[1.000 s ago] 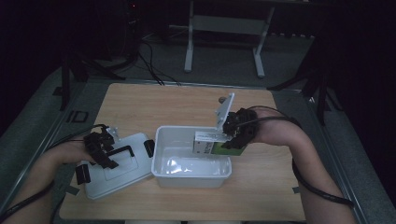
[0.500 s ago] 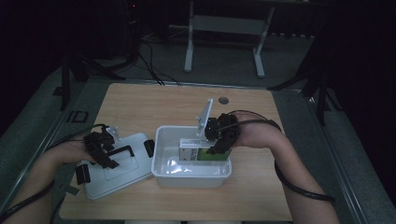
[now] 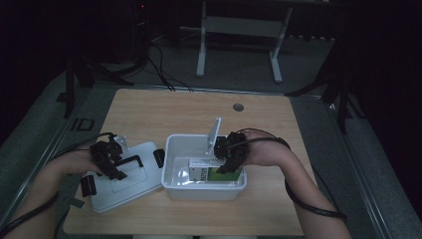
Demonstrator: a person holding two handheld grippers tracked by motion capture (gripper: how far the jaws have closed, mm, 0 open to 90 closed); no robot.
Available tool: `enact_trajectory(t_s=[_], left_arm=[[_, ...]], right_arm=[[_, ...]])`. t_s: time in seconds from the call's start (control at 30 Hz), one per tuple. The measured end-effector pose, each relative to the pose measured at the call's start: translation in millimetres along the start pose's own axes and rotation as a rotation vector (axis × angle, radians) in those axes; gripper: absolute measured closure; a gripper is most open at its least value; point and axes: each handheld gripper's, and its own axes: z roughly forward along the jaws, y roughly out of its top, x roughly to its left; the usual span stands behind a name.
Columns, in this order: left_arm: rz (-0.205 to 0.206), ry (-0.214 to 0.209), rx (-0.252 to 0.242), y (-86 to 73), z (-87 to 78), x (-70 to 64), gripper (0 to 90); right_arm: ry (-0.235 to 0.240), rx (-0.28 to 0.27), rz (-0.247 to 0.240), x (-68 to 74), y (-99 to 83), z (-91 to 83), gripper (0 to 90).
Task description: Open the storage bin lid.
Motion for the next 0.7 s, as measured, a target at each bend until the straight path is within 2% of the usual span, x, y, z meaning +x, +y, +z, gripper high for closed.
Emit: enact_trajectory(t_s=[0.27,0.7], left_arm=[[-0.003,0.0,0.004,-1.0,1.0,0.1,24.9],[-0.003,-0.005,0.005,-1.0,4.2,0.5,24.9]], right_arm=[[0.034,0.005,0.026,-2.9,-6.6,23.1,63.6],[0.063,0.012,0.043,-7.8,-11.9,51.4,63.5]])
